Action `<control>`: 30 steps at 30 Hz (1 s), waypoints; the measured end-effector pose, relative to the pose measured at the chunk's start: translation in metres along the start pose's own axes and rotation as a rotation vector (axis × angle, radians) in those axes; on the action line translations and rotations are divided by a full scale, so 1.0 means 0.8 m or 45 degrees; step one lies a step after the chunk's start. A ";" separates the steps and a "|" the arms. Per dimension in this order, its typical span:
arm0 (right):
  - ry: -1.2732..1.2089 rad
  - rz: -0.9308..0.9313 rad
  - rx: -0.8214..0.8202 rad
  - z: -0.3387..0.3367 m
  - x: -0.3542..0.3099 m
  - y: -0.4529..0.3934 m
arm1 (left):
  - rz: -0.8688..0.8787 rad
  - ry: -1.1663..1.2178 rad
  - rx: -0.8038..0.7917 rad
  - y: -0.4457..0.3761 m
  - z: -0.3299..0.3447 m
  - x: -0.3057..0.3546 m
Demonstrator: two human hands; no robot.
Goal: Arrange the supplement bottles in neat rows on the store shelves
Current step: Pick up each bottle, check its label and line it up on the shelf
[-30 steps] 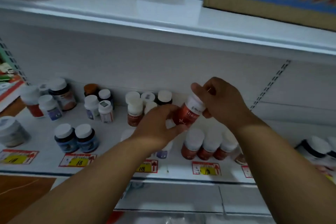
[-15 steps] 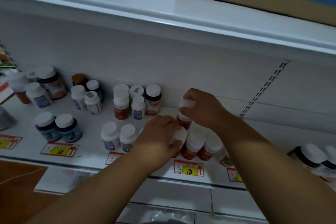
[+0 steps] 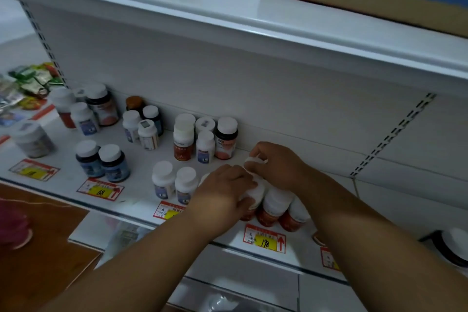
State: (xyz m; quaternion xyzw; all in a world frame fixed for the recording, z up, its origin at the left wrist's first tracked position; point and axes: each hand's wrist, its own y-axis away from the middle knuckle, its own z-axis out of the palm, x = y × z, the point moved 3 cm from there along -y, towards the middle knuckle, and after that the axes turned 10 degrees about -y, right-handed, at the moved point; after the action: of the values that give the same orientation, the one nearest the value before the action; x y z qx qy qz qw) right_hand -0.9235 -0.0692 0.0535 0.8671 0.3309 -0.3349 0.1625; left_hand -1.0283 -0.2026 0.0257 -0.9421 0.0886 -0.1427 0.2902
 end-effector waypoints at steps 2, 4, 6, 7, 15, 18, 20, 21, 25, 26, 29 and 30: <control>0.027 0.003 -0.002 0.000 0.002 -0.002 | -0.022 -0.005 -0.013 0.000 0.000 0.002; 0.077 0.020 -0.012 0.001 0.003 -0.004 | -0.054 0.013 -0.020 0.000 -0.003 0.003; 0.134 0.029 0.004 0.001 -0.003 -0.008 | -0.082 0.033 0.010 0.002 -0.012 0.000; 0.158 0.001 0.026 0.001 -0.011 -0.012 | -0.096 0.038 0.042 0.003 -0.019 -0.003; 0.389 -0.276 -0.010 0.055 -0.116 -0.084 | -0.340 -0.010 0.183 0.024 -0.087 -0.082; 0.582 -0.140 -0.129 0.089 -0.127 -0.108 | -0.366 -0.032 0.111 0.034 -0.100 -0.114; 0.568 -0.070 -0.133 0.102 -0.125 -0.114 | -0.338 -0.044 0.048 0.040 -0.104 -0.129; 0.544 -0.054 -0.101 0.105 -0.123 -0.114 | -0.312 -0.056 0.024 0.043 -0.104 -0.134; 0.566 0.014 0.042 0.100 -0.116 -0.110 | -0.282 -0.042 -0.070 0.049 -0.103 -0.154; 0.539 0.022 0.067 0.098 -0.114 -0.109 | -0.270 -0.044 -0.071 0.051 -0.103 -0.160; 0.393 0.005 0.107 0.098 -0.114 -0.105 | -0.189 -0.055 -0.010 0.064 -0.103 -0.171; 0.353 -0.026 0.100 0.100 -0.118 -0.104 | -0.157 -0.054 0.001 0.069 -0.102 -0.174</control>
State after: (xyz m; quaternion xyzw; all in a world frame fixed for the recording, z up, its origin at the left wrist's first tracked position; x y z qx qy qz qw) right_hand -1.0705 -0.0924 0.0556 0.9073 0.3457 -0.2262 0.0778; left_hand -1.1902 -0.2553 0.0282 -0.9485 0.0240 -0.1403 0.2829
